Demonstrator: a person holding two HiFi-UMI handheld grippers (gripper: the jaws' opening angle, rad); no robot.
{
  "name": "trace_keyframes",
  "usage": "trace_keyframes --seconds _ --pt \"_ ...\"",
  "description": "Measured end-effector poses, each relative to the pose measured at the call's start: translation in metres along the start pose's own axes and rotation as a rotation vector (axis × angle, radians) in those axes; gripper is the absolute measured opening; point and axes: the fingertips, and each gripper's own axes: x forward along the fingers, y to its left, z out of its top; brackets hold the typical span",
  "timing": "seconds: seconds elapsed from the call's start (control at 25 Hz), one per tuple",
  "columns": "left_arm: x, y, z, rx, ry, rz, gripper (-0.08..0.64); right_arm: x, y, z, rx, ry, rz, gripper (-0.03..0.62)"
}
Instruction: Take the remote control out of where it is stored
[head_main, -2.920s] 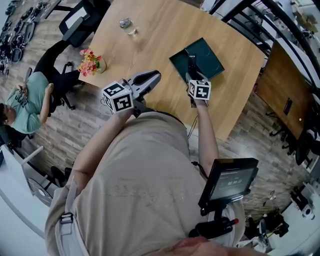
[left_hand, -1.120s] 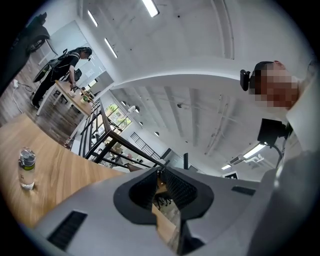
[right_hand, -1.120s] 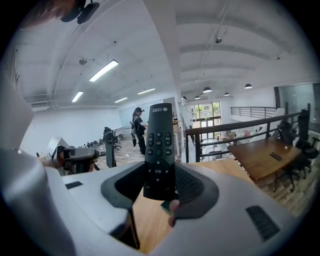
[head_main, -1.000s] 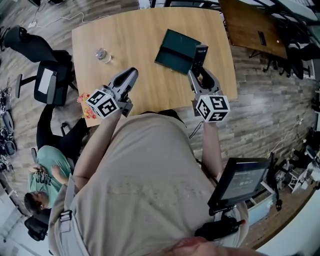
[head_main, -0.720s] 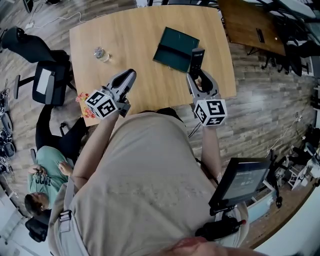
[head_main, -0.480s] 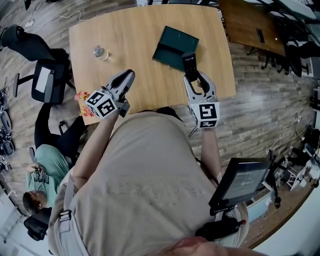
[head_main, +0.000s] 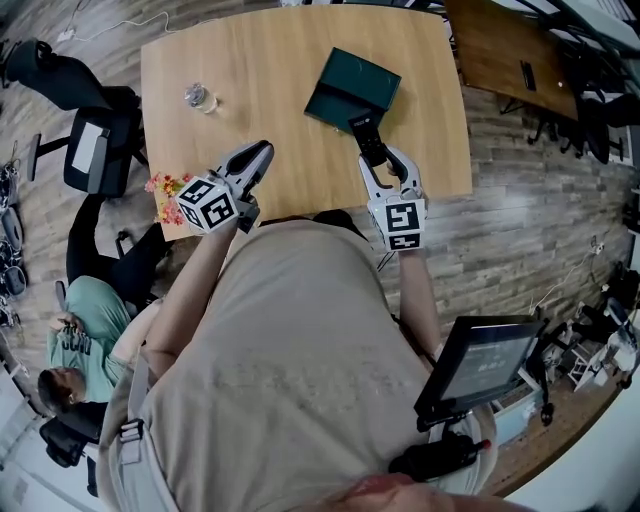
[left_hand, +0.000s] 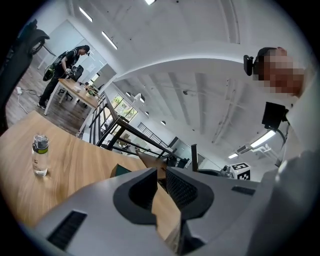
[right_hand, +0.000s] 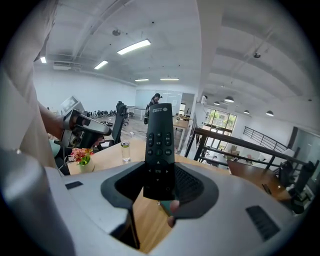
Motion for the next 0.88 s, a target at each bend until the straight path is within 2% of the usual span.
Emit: trace_keyframes --seconds 0.32,0.64,0.88 --pt "0.013 -0.008 -0.018 -0.027 0.021 0.017 0.034 0.011 -0.008 -0.037 -0.025 0.053 0.070 0.184" --pt "0.035 -0.012 -0.036 -0.042 0.037 0.058 0.034 0.028 -0.029 -0.071 0.066 0.118 0.146 0.184" --pt "0.053 -0.020 -0.047 -0.044 0.037 0.093 0.034 0.038 -0.039 -0.091 0.054 0.159 0.226 0.184"
